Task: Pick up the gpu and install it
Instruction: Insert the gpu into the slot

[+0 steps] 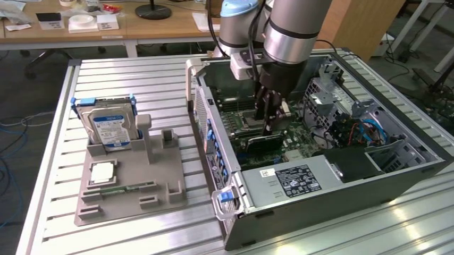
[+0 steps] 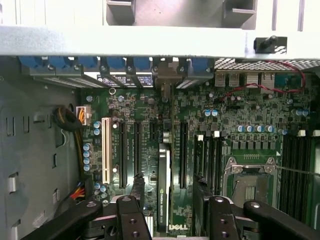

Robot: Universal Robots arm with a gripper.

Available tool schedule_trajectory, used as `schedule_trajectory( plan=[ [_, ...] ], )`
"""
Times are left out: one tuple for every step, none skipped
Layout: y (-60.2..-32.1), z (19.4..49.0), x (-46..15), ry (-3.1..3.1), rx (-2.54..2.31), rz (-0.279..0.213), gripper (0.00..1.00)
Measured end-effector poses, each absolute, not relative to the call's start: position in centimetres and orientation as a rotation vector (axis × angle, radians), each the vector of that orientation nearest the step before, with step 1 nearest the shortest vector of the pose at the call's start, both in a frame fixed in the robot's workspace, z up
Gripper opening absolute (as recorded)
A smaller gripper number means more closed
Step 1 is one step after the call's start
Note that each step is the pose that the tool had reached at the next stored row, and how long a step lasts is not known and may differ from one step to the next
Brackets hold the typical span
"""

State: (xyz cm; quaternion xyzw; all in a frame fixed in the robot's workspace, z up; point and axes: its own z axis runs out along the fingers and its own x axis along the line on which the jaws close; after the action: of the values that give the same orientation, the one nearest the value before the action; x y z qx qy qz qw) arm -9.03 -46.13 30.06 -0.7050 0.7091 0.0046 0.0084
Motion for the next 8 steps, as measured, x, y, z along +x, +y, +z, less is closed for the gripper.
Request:
schedule_trajectory(
  plan=[
    [-46.13, 30.05, -8.95, 2.216, -2.203, 0.014, 0.51],
    [-46.13, 30.06, -8.92, 2.216, -2.203, 0.014, 0.51],
    [-46.13, 30.06, -8.92, 2.216, -2.203, 0.014, 0.51],
    [-46.12, 30.05, -8.92, 2.216, -2.203, 0.014, 0.51],
    [-46.12, 30.06, -8.92, 2.216, -2.203, 0.014, 0.51],
    [-46.12, 30.06, -8.91, 2.216, -2.203, 0.014, 0.51],
    [-46.12, 30.06, -8.9, 2.216, -2.203, 0.014, 0.51],
    [-46.12, 30.06, -8.87, 2.216, -2.203, 0.014, 0.51]
  ],
)
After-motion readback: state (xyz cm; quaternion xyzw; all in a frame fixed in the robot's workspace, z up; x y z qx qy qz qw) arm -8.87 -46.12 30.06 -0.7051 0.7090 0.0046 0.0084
